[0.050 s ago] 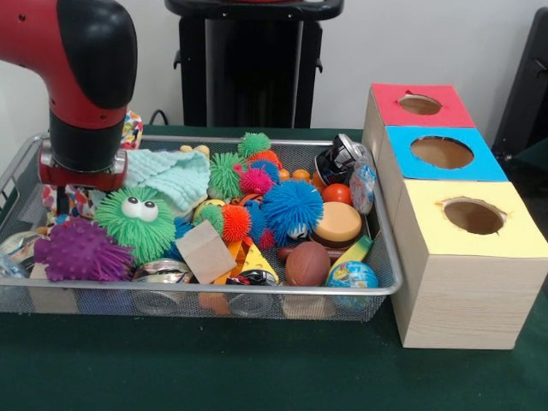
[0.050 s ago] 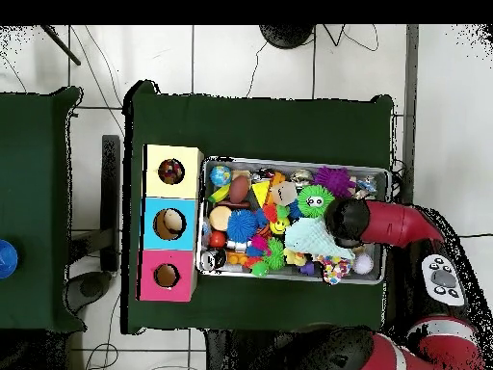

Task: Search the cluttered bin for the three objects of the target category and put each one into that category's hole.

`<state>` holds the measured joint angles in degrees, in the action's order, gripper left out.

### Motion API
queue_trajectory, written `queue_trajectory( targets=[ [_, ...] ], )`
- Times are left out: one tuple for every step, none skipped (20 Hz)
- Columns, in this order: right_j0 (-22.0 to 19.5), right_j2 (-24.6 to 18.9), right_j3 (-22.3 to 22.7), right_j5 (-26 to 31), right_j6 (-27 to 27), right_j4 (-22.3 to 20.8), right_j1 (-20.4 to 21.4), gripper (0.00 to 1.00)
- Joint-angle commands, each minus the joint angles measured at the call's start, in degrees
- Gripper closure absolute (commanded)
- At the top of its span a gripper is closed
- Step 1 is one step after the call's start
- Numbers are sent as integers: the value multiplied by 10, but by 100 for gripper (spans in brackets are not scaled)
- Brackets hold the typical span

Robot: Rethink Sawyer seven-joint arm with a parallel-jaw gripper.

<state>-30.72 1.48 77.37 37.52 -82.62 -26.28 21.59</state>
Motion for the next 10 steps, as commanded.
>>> queue_trajectory(
  targets=[
    [-12, -25, 20, -54, -41, -8, 21, 0],
    [-11, -22, 29, -53, -44, -6, 32, 0],
    [-12, -23, 35, -49, -43, -3, 40, 0],
    [-12, -24, 38, -46, -41, 0, 46, 0],
    [-12, -24, 37, -43, -40, 0, 49, 0],
    [-11, -25, 33, -41, -38, 0, 49, 0],
    [-12, -27, 30, -42, -36, -1, 49, 0],
    [-13, -28, 25, -39, -34, -1, 48, 0],
    [-13, -29, 21, -37, -31, -1, 48, 0],
    [-17, -30, 23, -37, -29, -1, 48, 0]
  ],
)
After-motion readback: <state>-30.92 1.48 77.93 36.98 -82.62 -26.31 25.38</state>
